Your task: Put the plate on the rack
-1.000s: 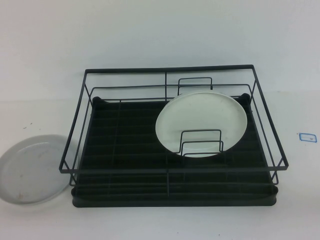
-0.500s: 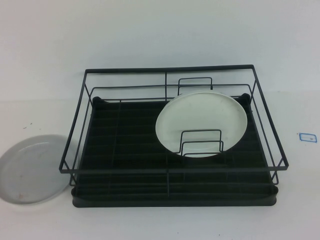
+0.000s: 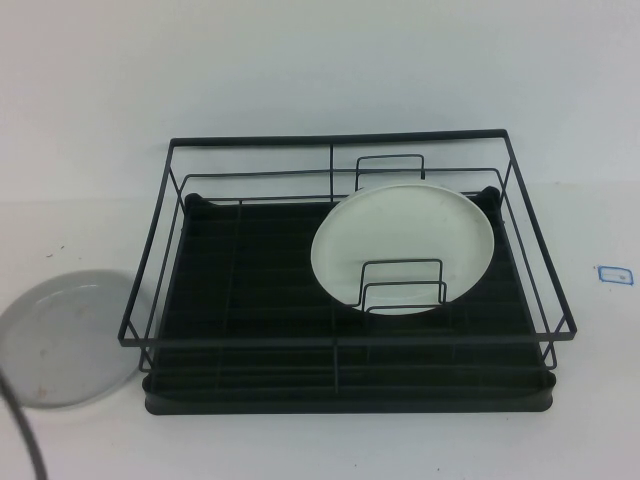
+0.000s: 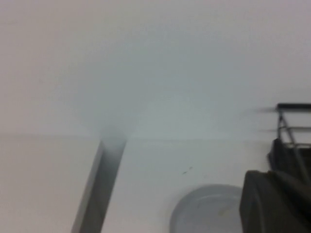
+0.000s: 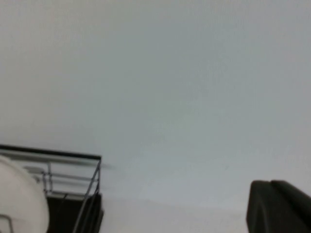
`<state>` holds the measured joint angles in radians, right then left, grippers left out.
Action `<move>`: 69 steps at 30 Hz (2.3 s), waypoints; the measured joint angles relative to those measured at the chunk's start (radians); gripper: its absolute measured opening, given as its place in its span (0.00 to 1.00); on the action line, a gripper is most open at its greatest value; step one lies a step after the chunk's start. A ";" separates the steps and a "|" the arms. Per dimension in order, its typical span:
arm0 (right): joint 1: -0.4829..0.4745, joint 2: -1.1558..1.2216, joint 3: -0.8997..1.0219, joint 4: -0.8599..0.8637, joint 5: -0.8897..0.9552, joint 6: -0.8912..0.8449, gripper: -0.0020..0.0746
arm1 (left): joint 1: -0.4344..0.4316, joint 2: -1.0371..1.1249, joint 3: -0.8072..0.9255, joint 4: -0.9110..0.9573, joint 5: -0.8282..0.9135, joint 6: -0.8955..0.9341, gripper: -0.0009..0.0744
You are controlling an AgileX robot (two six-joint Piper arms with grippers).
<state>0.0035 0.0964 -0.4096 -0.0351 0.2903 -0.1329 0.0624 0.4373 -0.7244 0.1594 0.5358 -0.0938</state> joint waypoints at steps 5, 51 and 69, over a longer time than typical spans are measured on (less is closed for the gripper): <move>0.000 0.101 -0.007 0.205 0.089 -0.004 0.05 | 0.000 0.201 0.000 0.134 0.008 -0.125 0.01; 0.008 0.219 0.097 0.408 0.312 -0.288 0.05 | 0.208 1.532 -0.560 -0.232 0.015 0.435 0.50; 0.008 0.219 0.099 0.410 0.312 -0.288 0.05 | 0.191 1.587 -0.570 -0.159 0.027 0.380 0.11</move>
<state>0.0115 0.3150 -0.3107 0.3746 0.6024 -0.4209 0.2536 2.0241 -1.2946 0.0000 0.5627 0.2863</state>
